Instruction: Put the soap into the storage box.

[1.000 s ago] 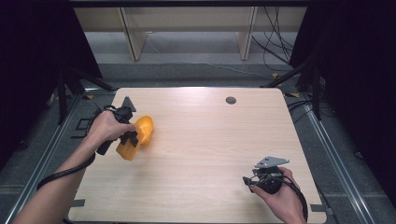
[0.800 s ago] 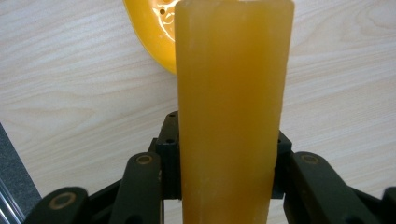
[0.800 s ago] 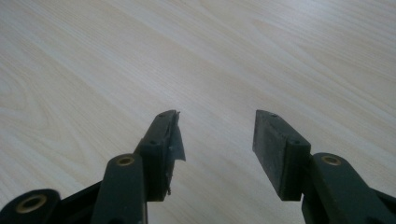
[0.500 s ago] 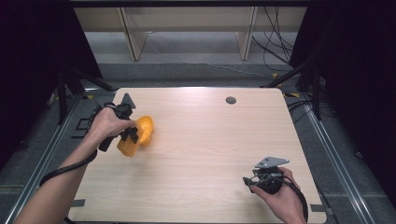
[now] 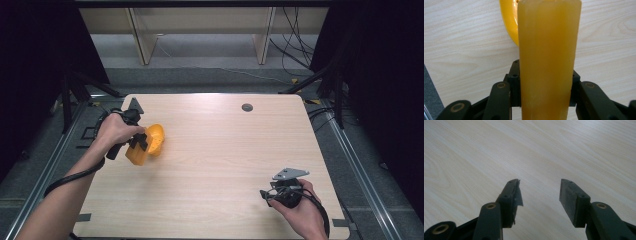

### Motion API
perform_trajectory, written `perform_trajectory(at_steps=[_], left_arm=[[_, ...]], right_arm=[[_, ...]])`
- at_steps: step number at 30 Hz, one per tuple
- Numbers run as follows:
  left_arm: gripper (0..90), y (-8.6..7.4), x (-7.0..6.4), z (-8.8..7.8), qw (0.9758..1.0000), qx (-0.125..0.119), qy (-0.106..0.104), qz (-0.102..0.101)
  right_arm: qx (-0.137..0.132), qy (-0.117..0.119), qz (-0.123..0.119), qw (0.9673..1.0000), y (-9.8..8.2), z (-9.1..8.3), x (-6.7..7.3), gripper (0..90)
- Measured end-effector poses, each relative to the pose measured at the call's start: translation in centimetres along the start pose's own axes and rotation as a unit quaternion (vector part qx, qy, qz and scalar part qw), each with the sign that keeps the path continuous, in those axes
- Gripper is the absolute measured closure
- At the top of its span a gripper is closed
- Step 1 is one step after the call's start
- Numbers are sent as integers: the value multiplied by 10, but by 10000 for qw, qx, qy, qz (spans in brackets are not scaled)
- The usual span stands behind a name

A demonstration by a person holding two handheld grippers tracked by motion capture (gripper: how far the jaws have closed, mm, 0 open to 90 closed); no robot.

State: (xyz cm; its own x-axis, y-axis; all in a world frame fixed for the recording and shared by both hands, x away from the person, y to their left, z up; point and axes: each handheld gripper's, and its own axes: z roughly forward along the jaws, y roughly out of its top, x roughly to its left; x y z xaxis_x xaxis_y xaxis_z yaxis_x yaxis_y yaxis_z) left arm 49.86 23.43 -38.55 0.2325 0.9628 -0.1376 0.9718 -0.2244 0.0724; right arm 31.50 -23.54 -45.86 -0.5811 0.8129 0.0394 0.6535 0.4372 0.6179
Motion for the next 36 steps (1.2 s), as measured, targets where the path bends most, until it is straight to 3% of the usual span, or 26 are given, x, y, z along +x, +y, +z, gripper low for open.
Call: perform_trajectory(at_steps=[1, 2, 5, 6, 7, 9, 12, 14, 17, 19, 20, 21, 22, 24, 25, 29, 30, 31, 32, 33, 34, 35, 36], left_arm=[[604, 1, 1, 0, 10000, -31, -25, -14], [603, 1, -1, 2, 9995, -232, -3, -191], [603, 3, 0, 1, 9998, -158, 31, -132], [604, 3, 1, 0, 10000, -84, 30, -18], [603, 4, -1, 2, 9994, -271, -13, -204], [603, 4, -1, 2, 9994, -285, -8, -199], [603, 6, 2, -1, 9999, -103, 75, 0], [603, 8, -1, 1, 9993, -284, 57, -223], [604, 10, 1, -1, 9999, -114, 58, -81], [603, 12, -2, 1, 9989, -339, 48, -317], [603, 12, -2, 1, 9989, -339, 48, -317], [603, 13, 1, -2, 9998, -136, 72, -102], [603, 14, 2, -2, 9999, -123, 51, -85], [604, 15, -1, -1, 9993, -241, 50, -289], [603, 17, 1, -2, 9997, -125, 125, -163], [603, 19, 0, 0, 9992, -255, 78, -285], [603, 20, 1, -2, 9998, -117, 117, -143], [603, 20, 0, -1, 9995, -191, 103, -216], [603, 21, -4, 1, 9979, -385, 80, -506], [603, 22, -3, 1, 9982, -362, 76, -465], [603, 23, 0, -2, 9995, -220, 94, -225], [603, 23, 0, -2, 9994, -244, 70, -245], [603, 24, -3, 0, 9981, -410, 81, -457]], right_arm=[[-5, -2, -19, 10000, 0, 0, 0, 505], [-14, 13, -41, 10000, 0, 0, -1, 505], [-53, -8, -91, 9999, 0, 1, -1, 505], [-58, -2, -88, 9999, 0, 1, -1, 505], [-62, -2, -87, 9999, 0, 0, -1, 505], [-65, -4, -91, 9999, 0, 0, -1, 505], [-53, -2, -97, 9999, 0, 1, -2, 505], [-52, -4, -96, 9999, 0, 1, -1, 505], [-17, 12, -40, 10000, 0, 0, -1, 505], [-1, 13, 1, 10000, 0, 0, 0, 505], [-1, 13, 1, 10000, 0, 0, 0, 505], [4, 2, 3, 10000, 0, 0, 0, 505], [35, -15, -5, 10000, 0, 0, 0, 505], [6, -17, -77, 10000, 0, 1, -1, 505], [32, -10, -4, 10000, 0, 0, 0, 505], [30, -12, -6, 10000, 0, 0, 0, 505], [32, -12, -6, 10000, 0, 0, 0, 505], [7, -23, 3, 10000, 0, 0, 0, 505], [33, -8, 5, 10000, 0, 0, 0, 505], [38, -5, 4, 10000, 0, 0, 0, 505], [44, 0, 7, 10000, 0, 0, 0, 505], [50, 3, 9, 10000, 0, 0, 0, 505], [54, 4, 8, 10000, 0, 0, 0, 505]])
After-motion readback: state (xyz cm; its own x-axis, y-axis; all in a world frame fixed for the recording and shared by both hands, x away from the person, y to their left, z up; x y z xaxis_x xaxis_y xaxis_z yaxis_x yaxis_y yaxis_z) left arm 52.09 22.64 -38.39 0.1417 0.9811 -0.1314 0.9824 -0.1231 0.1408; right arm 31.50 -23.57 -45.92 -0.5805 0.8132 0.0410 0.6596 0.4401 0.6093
